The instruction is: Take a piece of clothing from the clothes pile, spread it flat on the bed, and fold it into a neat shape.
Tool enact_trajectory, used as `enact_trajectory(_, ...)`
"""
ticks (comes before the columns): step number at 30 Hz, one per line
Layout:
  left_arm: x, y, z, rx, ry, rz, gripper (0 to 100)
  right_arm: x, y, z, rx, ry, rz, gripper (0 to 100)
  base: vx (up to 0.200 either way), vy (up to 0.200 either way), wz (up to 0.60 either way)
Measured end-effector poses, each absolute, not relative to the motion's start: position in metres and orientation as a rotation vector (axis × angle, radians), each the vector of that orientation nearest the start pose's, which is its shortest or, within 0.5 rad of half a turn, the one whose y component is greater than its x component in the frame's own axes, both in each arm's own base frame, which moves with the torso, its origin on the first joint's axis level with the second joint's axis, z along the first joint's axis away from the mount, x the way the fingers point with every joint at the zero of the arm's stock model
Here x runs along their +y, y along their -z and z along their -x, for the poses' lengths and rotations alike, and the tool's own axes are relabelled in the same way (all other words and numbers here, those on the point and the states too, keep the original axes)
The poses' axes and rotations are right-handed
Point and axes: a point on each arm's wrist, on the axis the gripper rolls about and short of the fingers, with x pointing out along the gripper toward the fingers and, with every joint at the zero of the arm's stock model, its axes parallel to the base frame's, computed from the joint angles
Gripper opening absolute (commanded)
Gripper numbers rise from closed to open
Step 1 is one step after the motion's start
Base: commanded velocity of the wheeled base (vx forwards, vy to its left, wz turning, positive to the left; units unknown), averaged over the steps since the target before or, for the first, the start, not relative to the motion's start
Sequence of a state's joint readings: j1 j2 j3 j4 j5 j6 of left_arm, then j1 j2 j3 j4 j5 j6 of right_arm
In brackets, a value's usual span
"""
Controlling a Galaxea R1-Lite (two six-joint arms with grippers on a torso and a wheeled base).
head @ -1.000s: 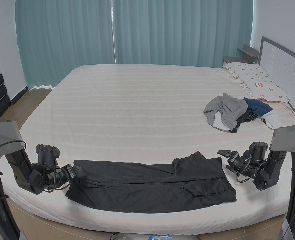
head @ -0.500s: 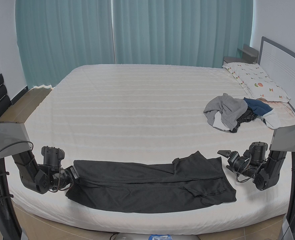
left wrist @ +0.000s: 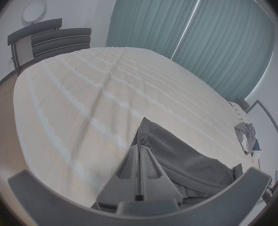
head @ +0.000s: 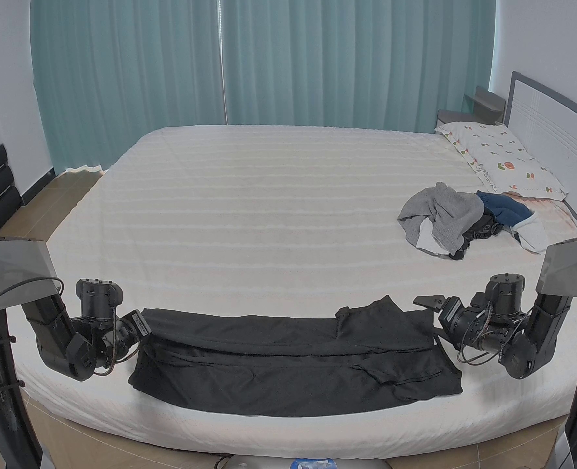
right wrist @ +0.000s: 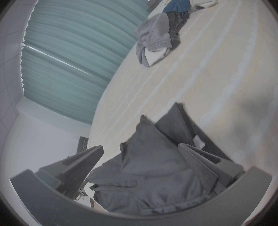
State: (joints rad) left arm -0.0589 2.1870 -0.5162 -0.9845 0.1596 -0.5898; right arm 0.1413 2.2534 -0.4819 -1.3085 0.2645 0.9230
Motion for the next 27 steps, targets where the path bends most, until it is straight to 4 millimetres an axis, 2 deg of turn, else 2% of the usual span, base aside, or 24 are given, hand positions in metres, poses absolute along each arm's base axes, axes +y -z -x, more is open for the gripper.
enact_trajectory(10,-0.016,-0.003,-0.313,0.597,-0.298,0.542,0,0.069,0.007,-0.311,0.734,-0.021,-0.86,100,0.0,0.0,0.0)
enact_trajectory(18,-0.016,-0.003,-0.314,0.593,-0.296,0.545,0,0.07,0.0,-0.314,0.734,0.025,-0.837,100,0.0,0.0,0.0)
enact_trajectory(27,-0.016,-0.003,-0.314,0.592,-0.296,0.545,0,0.077,0.003,-0.315,0.793,0.041,-0.818,100,0.0,0.0,0.0)
